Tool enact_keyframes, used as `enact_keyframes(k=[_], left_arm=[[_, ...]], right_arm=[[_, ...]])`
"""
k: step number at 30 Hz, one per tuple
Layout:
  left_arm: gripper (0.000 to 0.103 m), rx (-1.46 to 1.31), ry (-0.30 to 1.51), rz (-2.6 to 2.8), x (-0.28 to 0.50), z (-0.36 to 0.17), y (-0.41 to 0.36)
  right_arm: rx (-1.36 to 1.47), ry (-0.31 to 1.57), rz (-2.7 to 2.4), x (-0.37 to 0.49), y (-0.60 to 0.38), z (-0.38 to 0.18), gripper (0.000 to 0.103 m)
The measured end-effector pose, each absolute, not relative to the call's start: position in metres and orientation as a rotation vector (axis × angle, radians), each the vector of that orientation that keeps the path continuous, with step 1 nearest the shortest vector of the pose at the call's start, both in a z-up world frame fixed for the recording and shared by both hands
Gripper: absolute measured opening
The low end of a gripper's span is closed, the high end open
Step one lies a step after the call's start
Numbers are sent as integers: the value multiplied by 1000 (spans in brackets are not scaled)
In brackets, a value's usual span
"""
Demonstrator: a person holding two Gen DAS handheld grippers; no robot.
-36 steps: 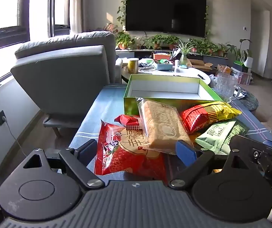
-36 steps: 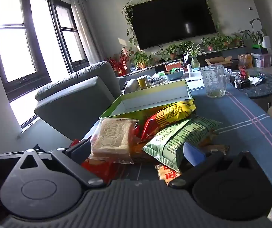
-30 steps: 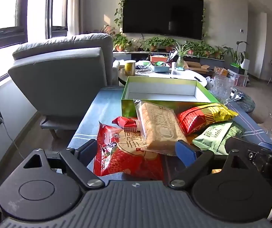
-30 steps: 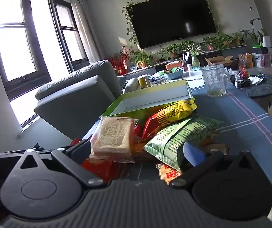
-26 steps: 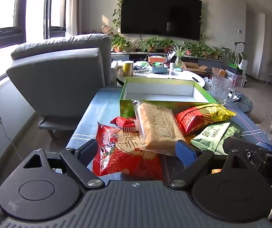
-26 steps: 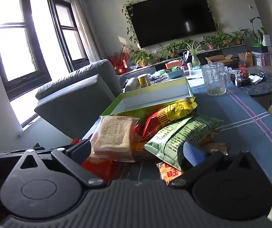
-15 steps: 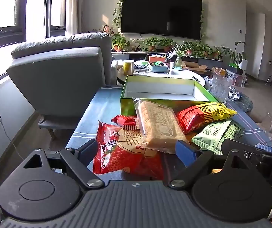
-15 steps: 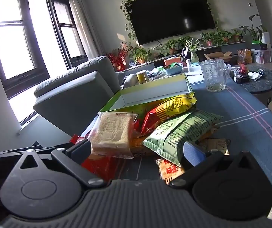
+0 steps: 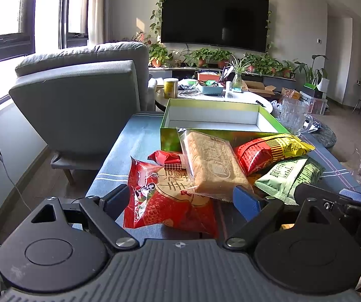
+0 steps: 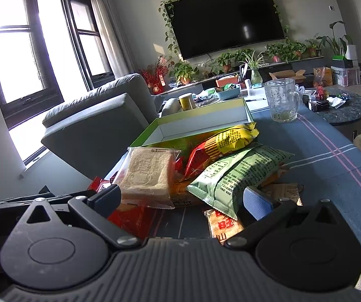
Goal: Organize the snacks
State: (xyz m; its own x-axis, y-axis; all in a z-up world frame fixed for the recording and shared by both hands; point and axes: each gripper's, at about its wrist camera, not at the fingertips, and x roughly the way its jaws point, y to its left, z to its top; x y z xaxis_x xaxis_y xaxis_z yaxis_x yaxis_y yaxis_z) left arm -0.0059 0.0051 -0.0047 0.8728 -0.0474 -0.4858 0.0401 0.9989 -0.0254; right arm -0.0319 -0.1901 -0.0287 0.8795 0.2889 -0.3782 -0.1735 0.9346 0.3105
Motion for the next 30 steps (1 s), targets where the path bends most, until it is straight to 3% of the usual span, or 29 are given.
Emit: enact_keyframes(k=[30], left_arm=[[88, -26, 515, -38, -5, -5, 8]], right_arm=[[266, 440, 279, -32, -186, -29, 82]])
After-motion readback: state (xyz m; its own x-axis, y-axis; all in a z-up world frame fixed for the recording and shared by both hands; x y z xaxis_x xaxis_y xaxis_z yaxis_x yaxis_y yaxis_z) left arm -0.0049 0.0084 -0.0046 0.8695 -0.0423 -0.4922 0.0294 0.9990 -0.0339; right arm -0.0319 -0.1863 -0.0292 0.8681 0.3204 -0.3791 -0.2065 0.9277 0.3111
